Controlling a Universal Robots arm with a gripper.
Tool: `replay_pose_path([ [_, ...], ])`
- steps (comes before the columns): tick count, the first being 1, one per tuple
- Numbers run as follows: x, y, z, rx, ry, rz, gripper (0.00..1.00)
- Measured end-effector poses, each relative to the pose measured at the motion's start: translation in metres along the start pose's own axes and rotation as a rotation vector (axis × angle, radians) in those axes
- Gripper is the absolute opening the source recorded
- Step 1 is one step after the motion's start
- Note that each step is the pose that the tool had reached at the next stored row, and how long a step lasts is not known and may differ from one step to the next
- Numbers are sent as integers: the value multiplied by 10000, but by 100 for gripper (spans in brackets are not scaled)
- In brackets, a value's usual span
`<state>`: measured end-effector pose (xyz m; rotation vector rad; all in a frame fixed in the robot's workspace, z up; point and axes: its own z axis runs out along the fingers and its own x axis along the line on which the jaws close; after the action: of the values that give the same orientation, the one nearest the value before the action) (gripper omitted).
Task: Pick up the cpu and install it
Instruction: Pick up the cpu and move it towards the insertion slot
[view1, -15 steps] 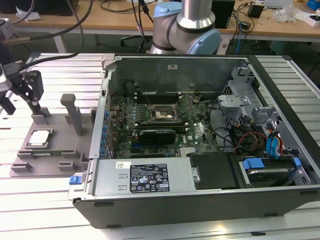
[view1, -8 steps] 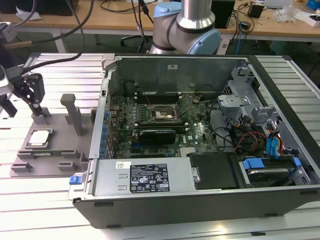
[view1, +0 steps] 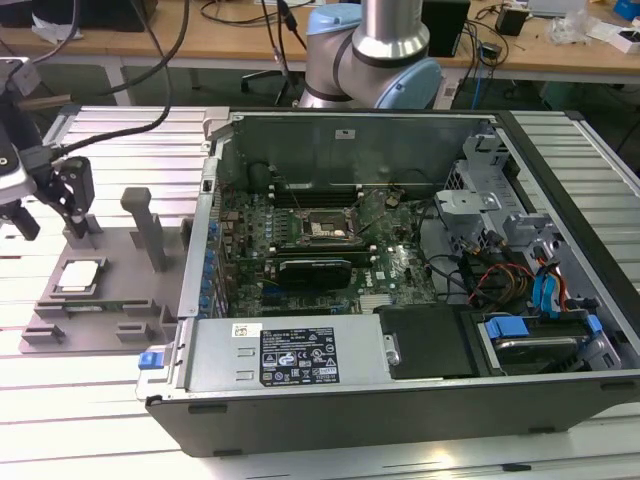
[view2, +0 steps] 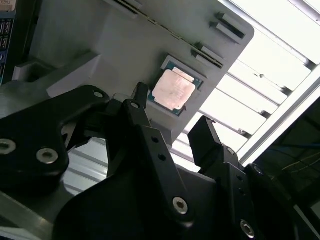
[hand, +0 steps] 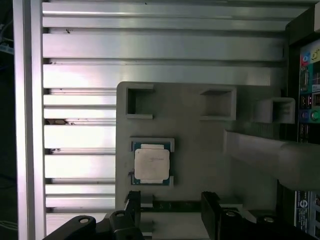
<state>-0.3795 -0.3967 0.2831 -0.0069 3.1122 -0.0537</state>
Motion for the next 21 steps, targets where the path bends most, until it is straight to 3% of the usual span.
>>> replay_pose_path([
  [5,84,3,52,0,0,-17,60],
  [11,87,5,104,0,-1,-18,60],
  [17,92,14,231,0,-1,-24,60],
  [21,113,49,350,-4,-4,-134,60],
])
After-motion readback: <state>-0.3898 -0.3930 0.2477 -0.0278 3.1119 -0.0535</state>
